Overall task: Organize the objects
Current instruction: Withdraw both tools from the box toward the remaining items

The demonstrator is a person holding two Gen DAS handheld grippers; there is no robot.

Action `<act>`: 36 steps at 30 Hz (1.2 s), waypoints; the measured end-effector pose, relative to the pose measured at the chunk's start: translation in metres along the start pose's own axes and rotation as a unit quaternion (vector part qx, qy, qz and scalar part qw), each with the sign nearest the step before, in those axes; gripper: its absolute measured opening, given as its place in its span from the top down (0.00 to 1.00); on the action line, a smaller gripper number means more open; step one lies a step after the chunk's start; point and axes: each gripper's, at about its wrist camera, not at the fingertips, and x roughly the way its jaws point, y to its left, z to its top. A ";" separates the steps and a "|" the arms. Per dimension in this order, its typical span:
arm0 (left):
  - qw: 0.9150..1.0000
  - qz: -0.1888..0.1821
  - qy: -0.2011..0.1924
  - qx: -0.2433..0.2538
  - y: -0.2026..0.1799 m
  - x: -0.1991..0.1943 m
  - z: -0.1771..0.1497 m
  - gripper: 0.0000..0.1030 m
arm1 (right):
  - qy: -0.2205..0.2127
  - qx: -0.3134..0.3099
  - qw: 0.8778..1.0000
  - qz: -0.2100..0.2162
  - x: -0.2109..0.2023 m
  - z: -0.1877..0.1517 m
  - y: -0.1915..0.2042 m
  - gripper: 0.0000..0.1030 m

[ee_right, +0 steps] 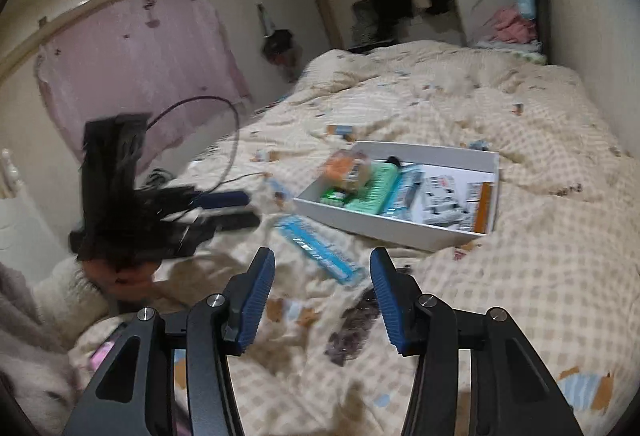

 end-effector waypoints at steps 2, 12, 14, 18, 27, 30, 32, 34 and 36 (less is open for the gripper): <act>1.000 -0.008 0.023 -0.004 0.001 0.013 -0.007 0.32 | 0.004 -0.004 1.000 -0.020 0.008 -0.007 -0.001 0.49; 0.990 0.003 0.143 -0.011 -0.001 0.062 -0.026 0.22 | 0.061 0.050 0.996 -0.050 0.047 -0.035 -0.023 0.20; 0.989 0.007 0.147 -0.002 -0.004 0.063 -0.027 0.22 | 0.067 0.050 0.995 -0.049 0.050 -0.036 -0.024 0.20; 0.989 0.009 0.148 -0.002 -0.003 0.063 -0.027 0.22 | 0.066 0.050 0.995 -0.047 0.048 -0.037 -0.022 0.20; 0.989 0.007 0.145 -0.010 0.001 0.061 -0.026 0.22 | 0.057 0.062 0.994 -0.063 0.043 -0.038 -0.023 0.33; 0.989 0.004 0.145 -0.013 0.001 0.061 -0.025 0.22 | 0.059 0.082 0.992 -0.075 0.043 -0.040 -0.031 0.59; 0.989 0.005 0.145 -0.013 0.001 0.061 -0.025 0.22 | 0.055 0.089 0.993 -0.055 0.042 -0.041 -0.034 0.64; 0.989 0.005 0.145 -0.012 0.001 0.061 -0.025 0.22 | 0.047 0.086 0.995 -0.033 0.039 -0.041 -0.033 0.65; 0.989 0.004 0.145 -0.011 0.000 0.061 -0.026 0.22 | 0.041 0.083 0.996 -0.017 0.038 -0.041 -0.031 0.65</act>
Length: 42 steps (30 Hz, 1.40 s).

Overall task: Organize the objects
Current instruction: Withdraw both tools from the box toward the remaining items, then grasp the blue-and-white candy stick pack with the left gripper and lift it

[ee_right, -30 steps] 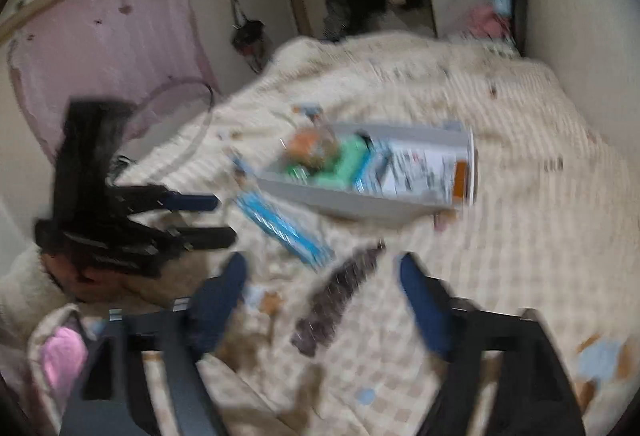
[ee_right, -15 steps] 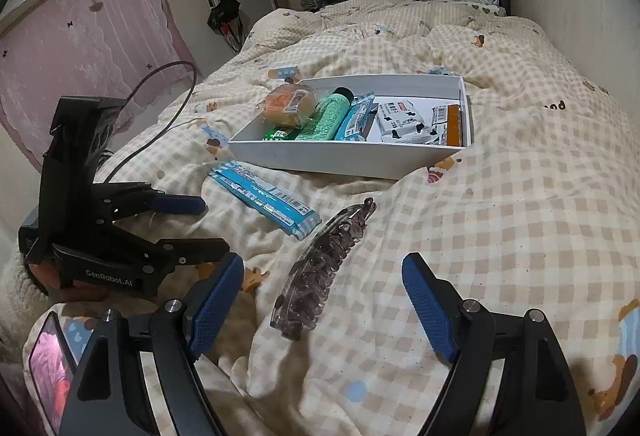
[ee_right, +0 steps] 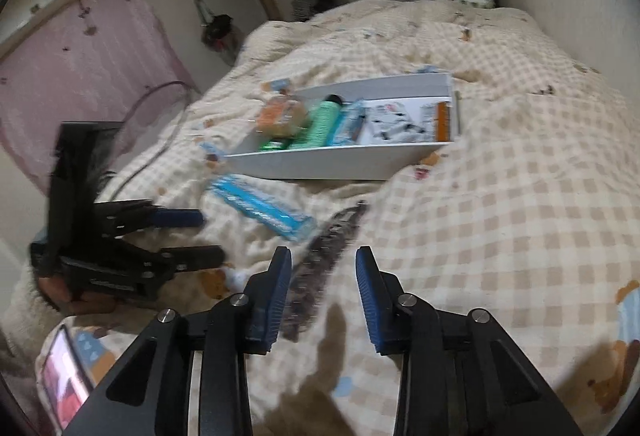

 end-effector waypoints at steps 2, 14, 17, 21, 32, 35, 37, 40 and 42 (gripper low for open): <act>1.000 -0.002 0.001 -0.002 0.001 0.000 0.000 0.22 | -0.004 0.002 1.000 0.003 -0.002 0.000 -0.001 0.64; 0.998 0.031 0.046 0.033 0.006 0.003 0.036 0.22 | 0.001 0.018 1.000 0.016 -0.001 -0.002 -0.007 0.64; 0.987 0.088 0.048 0.128 -0.004 0.008 0.053 0.22 | 0.001 0.022 1.000 0.020 0.000 -0.002 -0.009 0.64; 0.942 0.120 0.047 0.310 -0.030 0.029 0.046 0.22 | -0.001 0.024 0.999 0.023 -0.001 -0.002 -0.010 0.64; 0.928 0.139 0.134 0.318 -0.029 0.077 0.041 0.50 | -0.004 0.028 0.999 0.025 -0.001 -0.001 -0.013 0.64; 0.943 0.120 0.135 0.279 -0.020 0.067 0.050 0.64 | -0.004 0.029 0.999 0.025 0.000 -0.001 -0.013 0.64; 0.949 0.116 0.130 0.264 -0.018 0.061 0.053 0.72 | -0.004 0.028 0.999 0.025 0.000 0.000 -0.013 0.64; 0.955 0.136 0.110 0.240 -0.016 0.048 0.056 0.80 | -0.006 0.029 0.999 0.025 -0.001 -0.001 -0.014 0.64; 0.958 0.140 0.100 0.228 -0.019 0.039 0.057 0.84 | -0.008 0.031 0.999 0.025 -0.002 -0.001 -0.014 0.64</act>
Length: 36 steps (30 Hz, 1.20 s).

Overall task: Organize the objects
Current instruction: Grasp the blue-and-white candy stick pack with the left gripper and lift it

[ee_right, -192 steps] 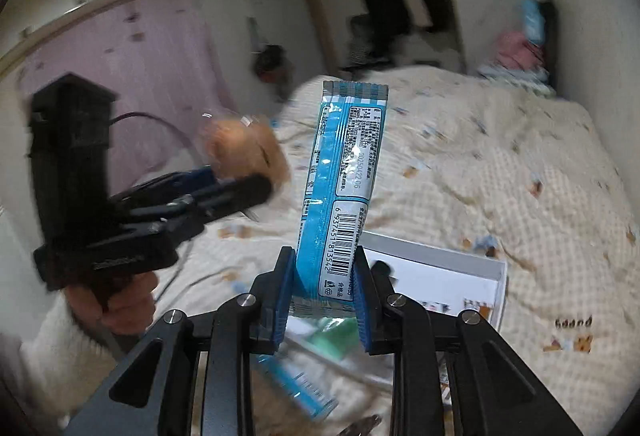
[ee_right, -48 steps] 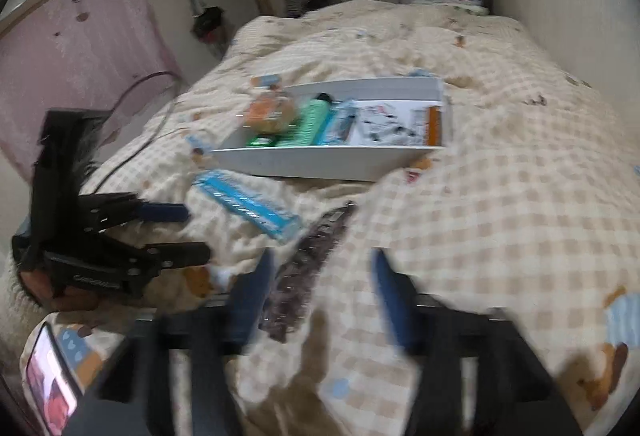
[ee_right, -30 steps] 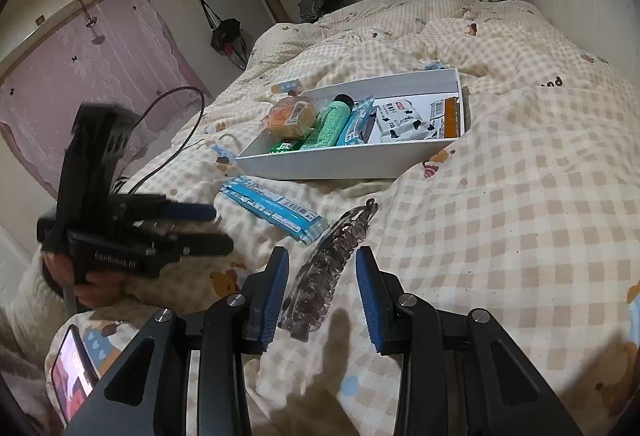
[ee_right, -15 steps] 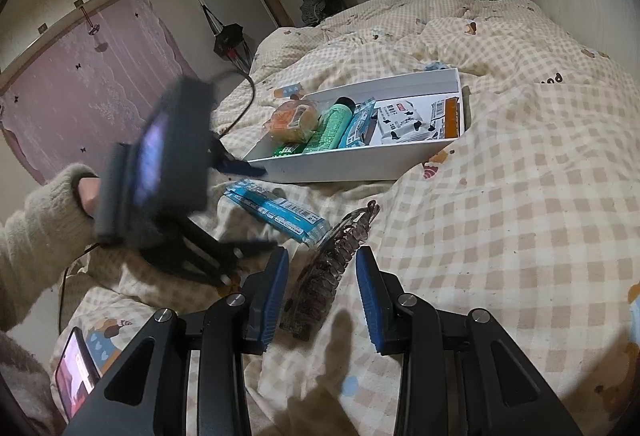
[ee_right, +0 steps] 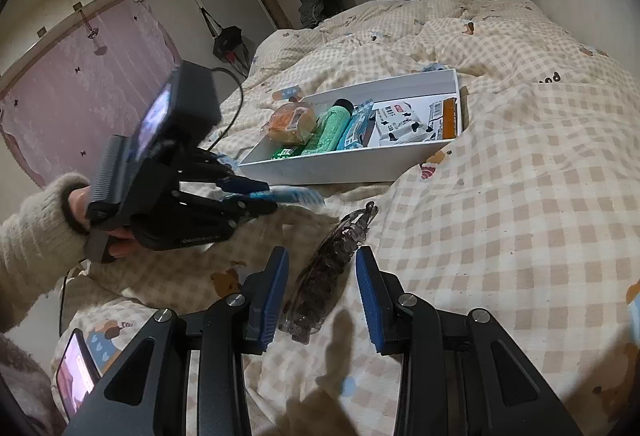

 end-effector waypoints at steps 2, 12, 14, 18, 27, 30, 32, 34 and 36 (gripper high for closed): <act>0.999 -0.025 0.003 -0.020 0.004 -0.011 -0.002 0.84 | -0.001 0.001 1.000 0.001 0.000 0.000 -0.001 0.64; 0.982 -0.147 -0.008 -0.121 0.022 -0.064 -0.017 0.93 | -0.004 0.004 1.000 0.002 -0.002 0.000 -0.001 0.64; 0.972 -0.184 -0.012 -0.146 0.029 -0.072 -0.022 0.93 | -0.004 0.003 1.000 0.002 -0.002 0.000 -0.001 0.64; 0.963 -0.210 -0.011 -0.169 0.031 -0.080 -0.030 0.93 | -0.004 0.004 1.000 0.002 -0.002 0.000 -0.001 0.64; 0.964 -0.178 0.027 -0.193 0.035 -0.045 -0.036 0.89 | -0.001 0.005 1.000 0.001 -0.001 0.000 -0.002 0.64; 0.970 -0.119 0.043 -0.209 0.041 -0.032 -0.037 0.83 | -0.001 0.006 1.000 0.002 -0.001 0.000 -0.003 0.64; 0.971 -0.080 0.033 -0.222 0.048 -0.032 -0.039 0.75 | -0.001 0.007 1.000 0.002 -0.001 -0.001 -0.003 0.64; 0.973 -0.050 0.024 -0.225 0.053 -0.033 -0.039 0.61 | 0.001 0.007 1.000 0.001 -0.001 -0.001 -0.002 0.64; 0.973 -0.034 0.021 -0.225 0.054 -0.035 -0.037 0.57 | 0.001 0.007 1.000 0.002 -0.001 -0.001 -0.002 0.64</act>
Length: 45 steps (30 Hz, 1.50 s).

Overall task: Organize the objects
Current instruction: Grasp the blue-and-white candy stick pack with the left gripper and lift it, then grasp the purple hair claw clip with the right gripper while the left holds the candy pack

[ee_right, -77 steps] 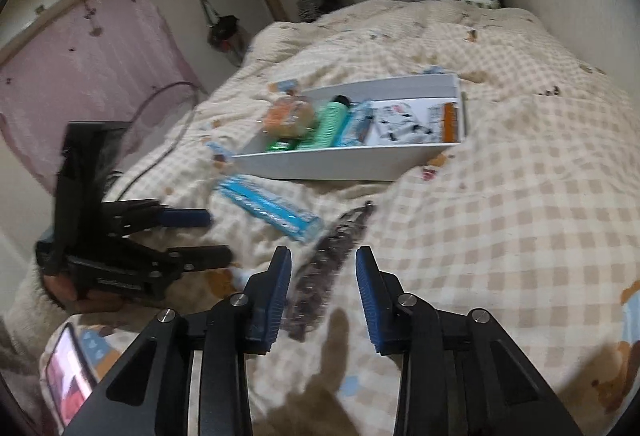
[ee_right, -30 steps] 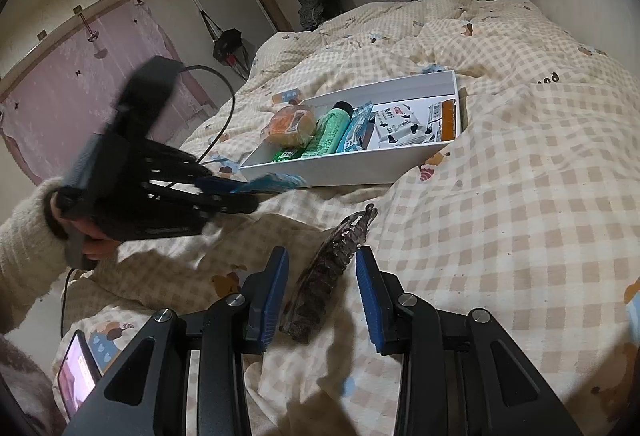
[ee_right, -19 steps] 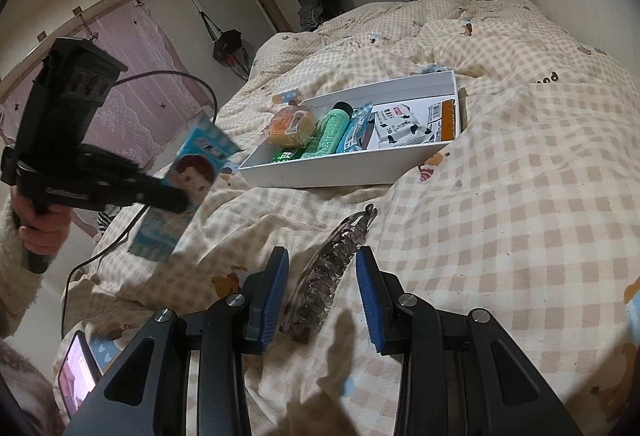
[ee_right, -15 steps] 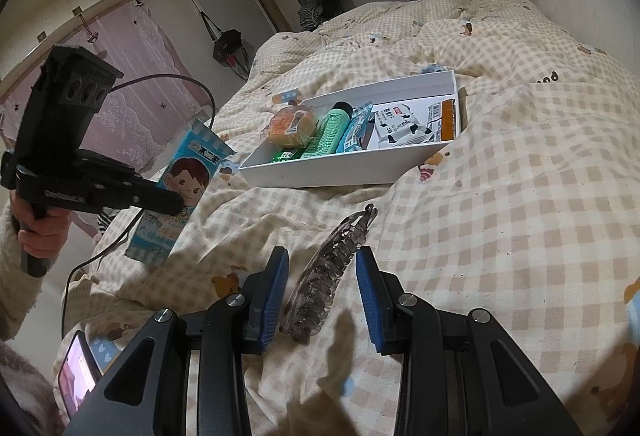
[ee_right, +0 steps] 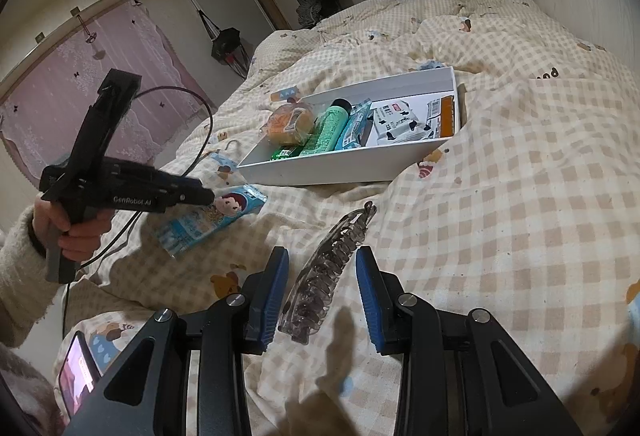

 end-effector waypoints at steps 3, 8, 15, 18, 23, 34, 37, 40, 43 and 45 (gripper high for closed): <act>1.000 0.009 0.004 0.007 -0.006 0.004 0.003 0.56 | 0.000 0.000 1.000 0.000 0.000 0.000 0.000 0.64; 0.998 0.058 0.030 0.018 -0.026 0.030 0.012 0.51 | 0.000 0.000 1.000 0.000 0.000 0.000 0.000 0.64; 0.995 0.092 0.039 0.024 -0.038 0.067 0.011 0.51 | -0.001 0.000 1.000 0.000 0.000 0.000 0.000 0.64; 0.994 0.102 0.033 0.028 -0.038 0.068 0.009 0.65 | -0.002 0.001 1.000 0.001 -0.001 0.000 0.000 0.64; 0.999 0.047 0.021 -0.004 -0.023 0.045 0.008 0.72 | -0.002 0.001 1.000 0.001 0.000 0.000 -0.001 0.64; 0.988 -0.142 -0.062 -0.008 -0.023 -0.014 -0.023 0.72 | -0.002 0.002 1.000 0.001 0.000 0.000 -0.001 0.64; 0.987 -0.140 -0.082 -0.013 -0.023 -0.003 -0.036 0.72 | -0.001 0.003 1.000 0.001 0.000 0.000 -0.002 0.64; 0.980 -0.166 -0.105 -0.033 -0.023 0.000 -0.049 0.72 | 0.005 0.007 1.000 0.004 0.004 0.000 -0.004 0.64; 0.980 -0.148 -0.124 -0.037 -0.021 -0.003 -0.052 0.72 | 0.012 0.011 1.000 0.003 0.007 0.000 -0.006 0.64; 0.979 -0.153 -0.132 -0.033 -0.023 -0.003 -0.054 0.72 | 0.017 0.011 1.000 -0.002 0.008 0.000 -0.004 0.64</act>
